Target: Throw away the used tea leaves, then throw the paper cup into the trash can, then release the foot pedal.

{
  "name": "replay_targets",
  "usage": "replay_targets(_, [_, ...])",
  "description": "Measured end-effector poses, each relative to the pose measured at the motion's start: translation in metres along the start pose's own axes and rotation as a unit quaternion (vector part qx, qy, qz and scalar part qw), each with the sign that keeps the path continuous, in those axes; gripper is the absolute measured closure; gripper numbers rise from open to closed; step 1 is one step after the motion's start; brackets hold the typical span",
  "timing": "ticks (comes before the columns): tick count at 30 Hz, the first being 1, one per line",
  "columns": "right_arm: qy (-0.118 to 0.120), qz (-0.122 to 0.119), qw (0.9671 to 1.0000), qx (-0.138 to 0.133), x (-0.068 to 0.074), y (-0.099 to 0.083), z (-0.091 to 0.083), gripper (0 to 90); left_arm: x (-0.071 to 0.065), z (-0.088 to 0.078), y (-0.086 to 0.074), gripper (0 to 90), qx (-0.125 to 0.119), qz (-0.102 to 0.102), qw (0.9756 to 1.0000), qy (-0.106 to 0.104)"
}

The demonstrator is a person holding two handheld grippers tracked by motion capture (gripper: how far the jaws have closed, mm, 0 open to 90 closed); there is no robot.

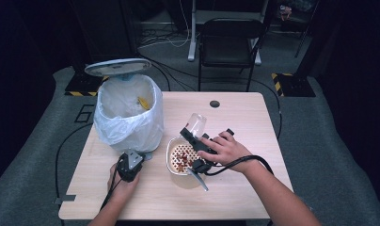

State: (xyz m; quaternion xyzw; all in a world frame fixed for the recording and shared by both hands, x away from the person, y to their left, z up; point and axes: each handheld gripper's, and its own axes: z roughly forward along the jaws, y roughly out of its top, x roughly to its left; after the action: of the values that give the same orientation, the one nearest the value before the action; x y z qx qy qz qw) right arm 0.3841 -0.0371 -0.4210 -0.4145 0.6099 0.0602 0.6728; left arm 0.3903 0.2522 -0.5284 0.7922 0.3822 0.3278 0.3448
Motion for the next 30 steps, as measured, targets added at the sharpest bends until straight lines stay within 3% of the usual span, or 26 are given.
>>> replay_targets(1, [0.001, 0.038, 0.9992, 0.007, 0.003, 0.001, -0.001, 40.7, 0.000, 0.000, 0.000, 90.0, 0.001, 0.000, 1.0000, -0.001])
replay_targets(4, [0.011, 0.036, 0.9993, -0.006, -0.008, -0.002, -0.001, 40.7, 0.000, 0.001, 0.000, 90.0, -0.005, -0.002, 1.0000, 0.003])
replay_targets(5, [0.012, 0.049, 0.9987, -0.009, -0.011, -0.003, -0.001, 40.7, 0.000, 0.000, 0.000, 90.0, -0.005, 0.000, 1.0000, 0.004])
replay_targets(6, [-0.006, 0.070, 0.9975, -0.003, -0.013, -0.003, -0.002, 40.7, 0.001, 0.000, 0.000, 90.0, -0.004, 0.009, 0.9999, 0.009])
replay_targets(8, [0.004, 0.099, 0.9950, -0.009, -0.017, -0.005, -0.002, 40.7, 0.001, 0.000, 0.001, 90.0, -0.004, 0.011, 0.9999, 0.010])
replay_targets(12, [0.029, 0.153, 0.9875, -0.020, -0.024, -0.012, 0.000, 40.6, 0.002, -0.001, 0.001, 90.0, 0.000, 0.015, 0.9998, 0.009])
replay_targets(14, [0.033, 0.172, 0.9842, -0.023, -0.026, -0.014, 0.001, 40.6, 0.000, 0.000, 0.000, 90.0, 0.000, -0.002, 1.0000, 0.001])
replay_targets(15, [0.039, 0.187, 0.9812, -0.027, -0.027, -0.016, 0.002, 40.6, 0.000, 0.000, 0.000, 90.0, 0.000, 0.000, 1.0000, 0.001])
replay_targets(22, [0.055, 0.209, 0.9758, -0.032, -0.030, -0.024, 0.005, 40.6, 0.001, 0.000, 0.000, 90.0, 0.003, 0.001, 1.0000, -0.003])
replay_targets(28, [0.079, 0.278, 0.9562, -0.046, -0.042, -0.033, 0.006, 40.8, 0.001, 0.000, 0.000, 90.0, 0.003, 0.002, 1.0000, -0.002])
replay_targets(29, [0.079, 0.280, 0.9554, -0.047, -0.045, -0.035, 0.007, 40.9, 0.000, 0.000, 0.000, 90.0, 0.000, 0.001, 1.0000, 0.000])
replay_targets(30, [0.089, 0.296, 0.9500, -0.046, -0.046, -0.037, 0.008, 40.9, 0.000, 0.000, 0.000, 90.0, -0.002, -0.002, 1.0000, 0.001])
